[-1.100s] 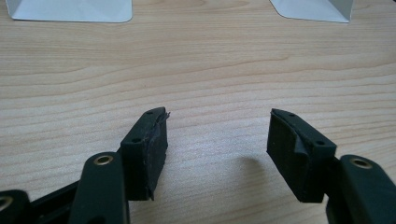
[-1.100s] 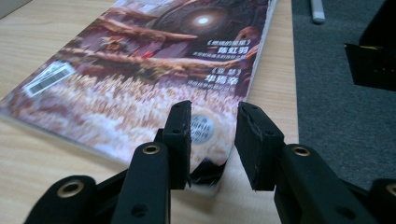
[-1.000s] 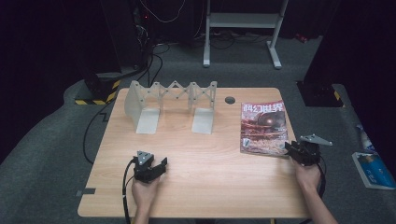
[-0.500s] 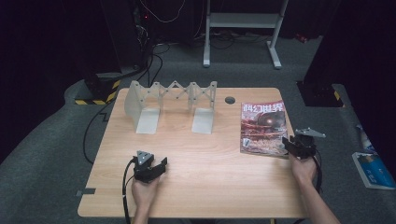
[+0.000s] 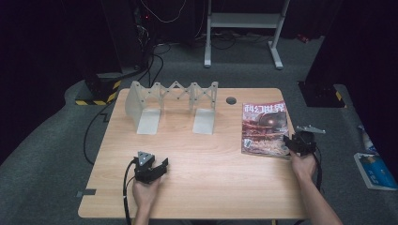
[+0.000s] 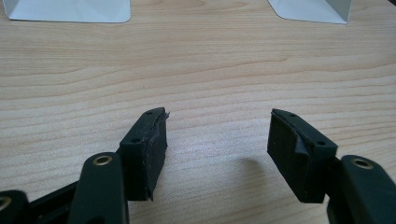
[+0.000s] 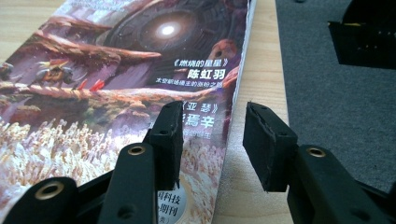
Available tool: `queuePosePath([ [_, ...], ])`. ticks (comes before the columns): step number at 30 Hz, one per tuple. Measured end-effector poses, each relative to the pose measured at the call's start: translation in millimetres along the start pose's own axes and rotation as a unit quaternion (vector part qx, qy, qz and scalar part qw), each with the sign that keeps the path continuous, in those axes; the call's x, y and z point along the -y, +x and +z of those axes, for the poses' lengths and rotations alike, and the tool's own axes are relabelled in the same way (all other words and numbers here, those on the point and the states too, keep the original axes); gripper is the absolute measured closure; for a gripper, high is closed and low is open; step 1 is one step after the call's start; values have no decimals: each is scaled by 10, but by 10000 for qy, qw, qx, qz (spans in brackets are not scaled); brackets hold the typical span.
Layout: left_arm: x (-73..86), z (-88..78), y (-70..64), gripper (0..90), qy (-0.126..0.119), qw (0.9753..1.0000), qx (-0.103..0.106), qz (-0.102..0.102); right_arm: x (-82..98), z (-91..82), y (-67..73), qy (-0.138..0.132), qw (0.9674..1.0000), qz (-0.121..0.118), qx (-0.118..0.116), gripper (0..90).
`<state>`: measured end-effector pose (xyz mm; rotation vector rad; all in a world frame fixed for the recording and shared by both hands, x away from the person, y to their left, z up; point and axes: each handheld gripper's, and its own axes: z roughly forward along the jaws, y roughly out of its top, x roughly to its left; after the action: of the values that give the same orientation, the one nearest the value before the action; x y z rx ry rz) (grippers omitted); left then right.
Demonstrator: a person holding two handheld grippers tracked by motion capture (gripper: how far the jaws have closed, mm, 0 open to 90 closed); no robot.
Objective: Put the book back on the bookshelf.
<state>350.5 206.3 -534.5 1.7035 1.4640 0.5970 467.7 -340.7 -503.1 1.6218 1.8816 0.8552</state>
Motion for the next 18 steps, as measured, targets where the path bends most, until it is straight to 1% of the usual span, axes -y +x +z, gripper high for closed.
queuePosePath([
  [2,0,-1,-1,381,3,10000,-2,5,3,22,-3,94,10000,6,-20,571],
  [4,2,-3,-4,382,5,10000,-6,17,19,44,-20,125,9999,70,-63,568],
  [7,3,-7,-5,381,14,10000,12,97,39,54,-33,114,9998,92,-127,567],
  [10,6,-13,-18,385,31,9999,43,114,71,63,-43,78,9998,102,-181,568],
  [11,6,-14,-18,388,28,9999,46,128,79,68,-45,68,9997,112,-189,572],
  [12,6,-16,-18,392,20,9999,57,131,81,69,-35,88,9997,117,-200,601],
  [13,5,-16,-18,392,18,9999,70,128,81,69,-35,88,9997,117,-200,601],
  [14,3,-20,-13,396,-3,9999,111,110,90,69,-20,62,9997,56,-217,630],
  [15,3,-20,-13,397,-3,9999,111,110,90,69,-20,62,9997,56,-217,630],
  [17,1,-36,-40,402,-34,9998,107,179,92,67,-13,83,9996,53,-252,628],
  [18,0,-41,-58,405,-53,9996,147,253,93,66,-12,96,9996,53,-276,627],
])
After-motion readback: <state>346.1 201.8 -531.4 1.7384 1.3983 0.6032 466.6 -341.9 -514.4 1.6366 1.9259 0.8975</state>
